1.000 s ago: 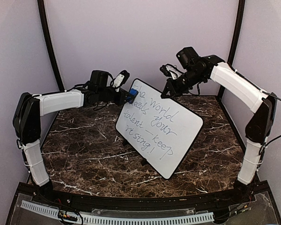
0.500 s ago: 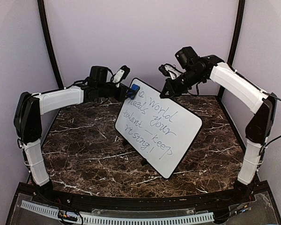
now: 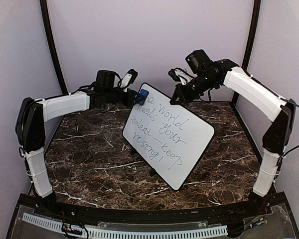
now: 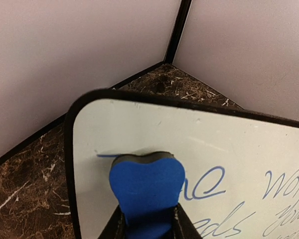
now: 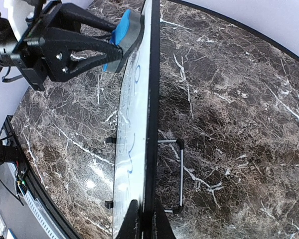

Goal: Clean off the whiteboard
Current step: Erase the center of the whiteboard.

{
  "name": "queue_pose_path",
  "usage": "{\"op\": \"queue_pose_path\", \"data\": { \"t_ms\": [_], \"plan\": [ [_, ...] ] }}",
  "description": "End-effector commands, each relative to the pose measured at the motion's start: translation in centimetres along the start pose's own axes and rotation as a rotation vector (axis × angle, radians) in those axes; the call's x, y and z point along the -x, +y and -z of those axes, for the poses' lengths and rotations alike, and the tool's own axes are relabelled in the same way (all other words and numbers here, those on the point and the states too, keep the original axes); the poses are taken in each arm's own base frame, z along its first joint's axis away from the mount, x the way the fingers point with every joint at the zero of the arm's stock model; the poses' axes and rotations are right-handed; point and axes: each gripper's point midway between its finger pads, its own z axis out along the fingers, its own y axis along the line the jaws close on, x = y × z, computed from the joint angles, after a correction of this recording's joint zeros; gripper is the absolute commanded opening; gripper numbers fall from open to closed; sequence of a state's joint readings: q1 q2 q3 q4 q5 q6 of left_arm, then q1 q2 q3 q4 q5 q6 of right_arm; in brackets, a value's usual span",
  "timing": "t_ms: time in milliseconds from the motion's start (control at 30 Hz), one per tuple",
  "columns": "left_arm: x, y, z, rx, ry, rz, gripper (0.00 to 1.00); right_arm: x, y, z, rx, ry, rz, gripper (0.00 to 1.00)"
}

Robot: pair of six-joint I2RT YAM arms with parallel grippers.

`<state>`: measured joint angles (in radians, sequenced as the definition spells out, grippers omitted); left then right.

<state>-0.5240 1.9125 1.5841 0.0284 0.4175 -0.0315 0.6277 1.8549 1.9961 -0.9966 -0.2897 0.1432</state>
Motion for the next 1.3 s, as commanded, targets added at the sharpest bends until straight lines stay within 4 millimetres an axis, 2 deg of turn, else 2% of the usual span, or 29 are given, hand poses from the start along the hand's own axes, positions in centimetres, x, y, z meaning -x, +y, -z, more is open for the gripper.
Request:
{"op": "queue_pose_path", "data": {
  "t_ms": [0,100,267,533,667,767,833,900,967,1000,1033,1167,1267],
  "plan": [
    [-6.4,0.9,-0.7,0.047,0.144,0.098,0.0,-0.6,1.3,0.4,-0.009,0.005,0.112,0.0],
    [-7.4,1.3,-0.8,0.064,0.159,0.105,0.0,-0.6,1.2,0.5,-0.016,0.002,0.114,0.0],
    [-6.6,1.2,-0.9,0.059,0.141,0.098,0.0,-0.7,1.2,0.8,-0.021,-0.004,0.121,0.0],
    [-0.1,0.5,-1.4,0.008,0.047,0.054,0.0,-0.8,1.1,0.6,-0.02,0.001,0.122,0.0],
    [0.8,0.6,-1.9,-0.002,0.05,0.053,0.0,-0.9,1.1,0.5,-0.02,0.003,0.123,0.0],
    [0.0,0.7,-2.1,-0.002,0.068,0.07,0.0,-1.0,1.1,0.5,-0.022,0.003,0.124,0.0],
    [-1.2,0.7,-2.2,-0.004,0.092,0.092,0.0,-1.0,1.1,0.6,-0.021,0.003,0.124,0.0],
    [-2.6,0.6,-2.2,-0.007,0.114,0.113,0.0,-1.0,1.1,0.6,-0.021,0.003,0.125,0.0],
    [-5.0,0.5,-1.6,-0.005,0.141,0.142,0.0,-1.0,1.1,0.6,-0.02,0.001,0.126,0.0],
    [-4.9,0.3,-1.4,-0.007,0.123,0.138,0.0,-1.0,1.1,0.6,-0.02,0.001,0.127,0.0],
    [-6.2,0.2,-0.9,-0.004,0.141,0.158,0.0,-1.1,1.1,0.6,-0.021,0.002,0.127,0.0],
    [-6.4,-0.1,0.1,0.012,0.108,0.149,0.0,-1.3,1.2,0.4,-0.034,0.001,0.134,0.0],
    [-5.6,-0.4,0.4,0.012,0.082,0.141,0.0,-1.5,2.3,0.3,-0.063,-0.022,0.181,0.0]
  ]
}}
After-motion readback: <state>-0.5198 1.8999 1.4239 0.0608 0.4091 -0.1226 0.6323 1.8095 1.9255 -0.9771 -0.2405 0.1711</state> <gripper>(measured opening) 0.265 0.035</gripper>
